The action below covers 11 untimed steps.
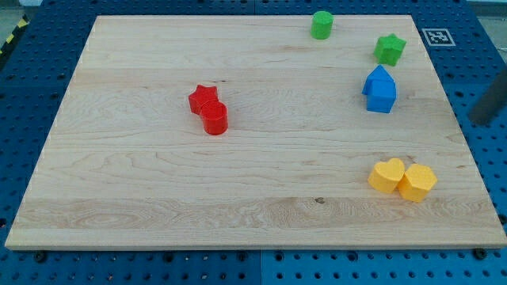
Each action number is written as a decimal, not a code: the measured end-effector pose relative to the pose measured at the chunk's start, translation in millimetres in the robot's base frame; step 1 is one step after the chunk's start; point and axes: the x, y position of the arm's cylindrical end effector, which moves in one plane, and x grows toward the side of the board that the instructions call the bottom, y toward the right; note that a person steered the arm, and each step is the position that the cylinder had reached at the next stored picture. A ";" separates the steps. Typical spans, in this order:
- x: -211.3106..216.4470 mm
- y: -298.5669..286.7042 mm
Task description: Place the green star below the green circle
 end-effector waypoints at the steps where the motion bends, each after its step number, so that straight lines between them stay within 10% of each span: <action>1: -90.0 -10.1; 11: -91.8 -180.2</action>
